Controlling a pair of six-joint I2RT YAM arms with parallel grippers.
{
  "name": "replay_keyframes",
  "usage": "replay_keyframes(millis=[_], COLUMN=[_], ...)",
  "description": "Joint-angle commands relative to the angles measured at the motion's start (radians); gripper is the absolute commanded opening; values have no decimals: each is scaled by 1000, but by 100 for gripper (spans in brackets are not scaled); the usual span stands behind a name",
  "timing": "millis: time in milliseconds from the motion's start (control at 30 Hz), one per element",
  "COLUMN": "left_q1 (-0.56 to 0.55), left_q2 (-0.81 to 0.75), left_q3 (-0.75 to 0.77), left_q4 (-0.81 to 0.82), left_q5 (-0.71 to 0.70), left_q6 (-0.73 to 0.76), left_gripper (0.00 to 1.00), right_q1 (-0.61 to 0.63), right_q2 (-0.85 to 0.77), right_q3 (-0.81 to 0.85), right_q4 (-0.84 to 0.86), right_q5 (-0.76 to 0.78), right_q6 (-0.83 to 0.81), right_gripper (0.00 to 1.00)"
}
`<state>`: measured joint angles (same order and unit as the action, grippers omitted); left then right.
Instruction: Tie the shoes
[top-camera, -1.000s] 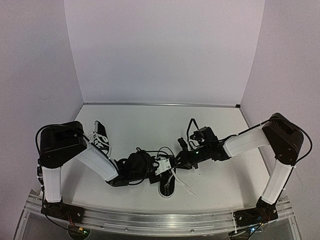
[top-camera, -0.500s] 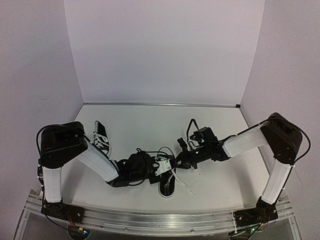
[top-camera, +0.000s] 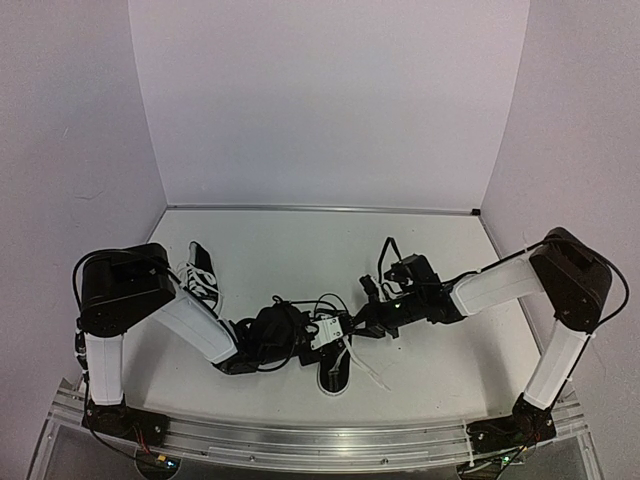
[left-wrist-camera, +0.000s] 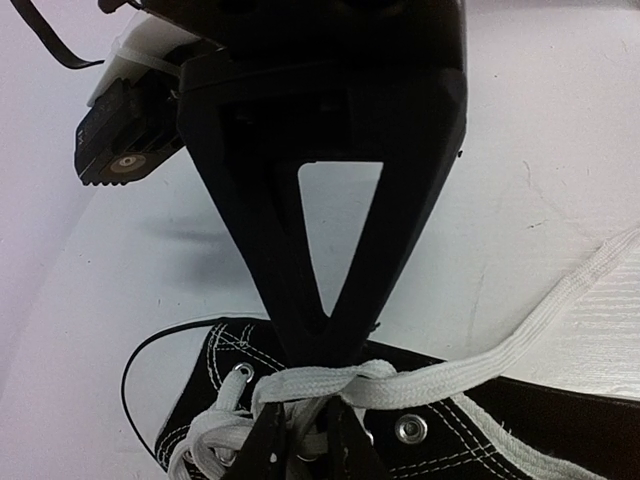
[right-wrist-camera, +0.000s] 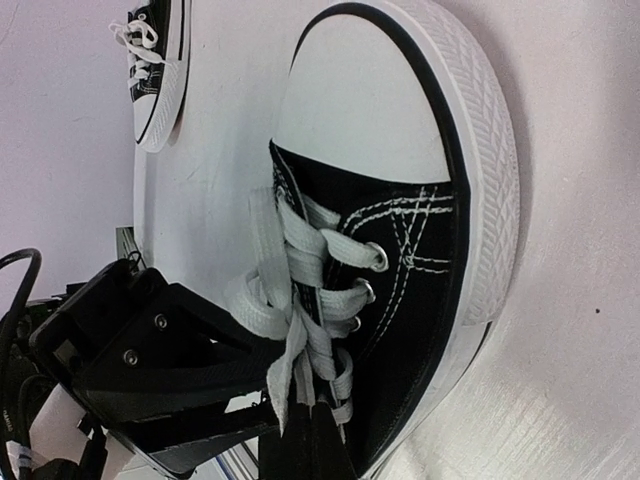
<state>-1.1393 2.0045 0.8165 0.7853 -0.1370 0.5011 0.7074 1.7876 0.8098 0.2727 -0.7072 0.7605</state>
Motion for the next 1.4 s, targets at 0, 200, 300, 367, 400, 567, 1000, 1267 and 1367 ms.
replay_keyframes(millis=[0,200,300,367,400,567,1000,1267,1367], left_q1=[2,-12,-17,-18,-19,-19,-19,-20,-20], left_q2=[-34,-76,-97,-110,-117,-113,-62,-49,-53], left_q3=[-13,-36,-51,-63,-67,-65,4,26,15], left_q4=[-25,-62,-78,-78,-79,-74,-77,-108,-110], left_q5=[-20,-25,-23,-18,-15,-31,-17,0,4], left_q6=[9,20,27,27,27,29,66,88,86], left_gripper=[18,22,24,25,26,19,18,8,4], right_q1=[0,0,0,0,0,0,0,-4,-16], right_q2=[-45,-54,-62,-65,-65,-53,5,5,-4], right_q3=[-9,-12,-16,-17,-16,-7,26,33,25], right_q4=[-1,-4,-4,-5,-5,-4,-24,-32,-36], right_q5=[32,43,51,55,55,33,-13,9,33], right_q6=[2,0,-1,-1,-1,-7,-11,-5,-4], right_gripper=[0,0,0,0,0,0,8,7,6])
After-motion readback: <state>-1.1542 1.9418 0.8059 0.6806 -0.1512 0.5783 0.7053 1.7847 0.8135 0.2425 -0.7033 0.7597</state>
